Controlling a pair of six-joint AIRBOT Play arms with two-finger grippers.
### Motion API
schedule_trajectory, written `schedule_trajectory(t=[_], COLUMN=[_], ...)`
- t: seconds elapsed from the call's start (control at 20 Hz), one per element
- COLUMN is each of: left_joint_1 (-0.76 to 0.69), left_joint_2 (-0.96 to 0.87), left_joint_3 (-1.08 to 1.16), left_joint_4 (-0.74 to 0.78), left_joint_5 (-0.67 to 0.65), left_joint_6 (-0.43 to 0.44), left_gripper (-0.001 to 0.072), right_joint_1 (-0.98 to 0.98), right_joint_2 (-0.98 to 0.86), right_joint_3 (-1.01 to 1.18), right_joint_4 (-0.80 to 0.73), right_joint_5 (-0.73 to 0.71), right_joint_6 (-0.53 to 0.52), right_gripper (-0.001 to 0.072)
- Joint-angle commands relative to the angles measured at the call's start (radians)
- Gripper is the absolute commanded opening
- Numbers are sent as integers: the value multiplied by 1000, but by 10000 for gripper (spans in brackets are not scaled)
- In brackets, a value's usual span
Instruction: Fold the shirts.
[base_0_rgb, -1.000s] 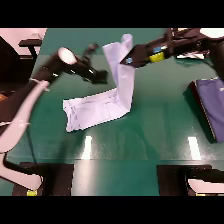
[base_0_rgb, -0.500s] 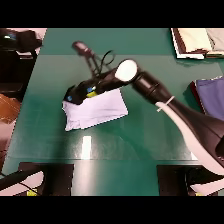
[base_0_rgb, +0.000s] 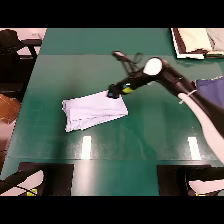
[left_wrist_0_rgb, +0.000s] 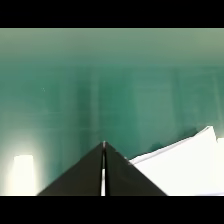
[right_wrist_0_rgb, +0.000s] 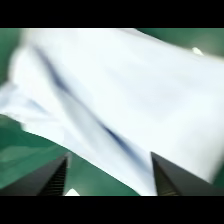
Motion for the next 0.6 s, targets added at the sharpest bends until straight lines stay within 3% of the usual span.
schedule_trajectory(t=[0.0, 0.25, 0.55], left_joint_1=[-1, -1, -1], left_joint_2=[1, -1, -1], left_joint_3=[0, 0, 0], left_joint_4=[-36, -73, -77], left_joint_5=[-6, -5, -15], left_joint_6=[3, 10, 10], left_gripper=[28, 28, 28], right_joint_1=[-185, -218, -83], right_joint_2=[2, -142, -325], right_joint_3=[-152, -169, 32], right_joint_4=[34, 249, 287], right_joint_5=[38, 36, 42], right_joint_6=[33, -44, -49], right_gripper=[640, 624, 572])
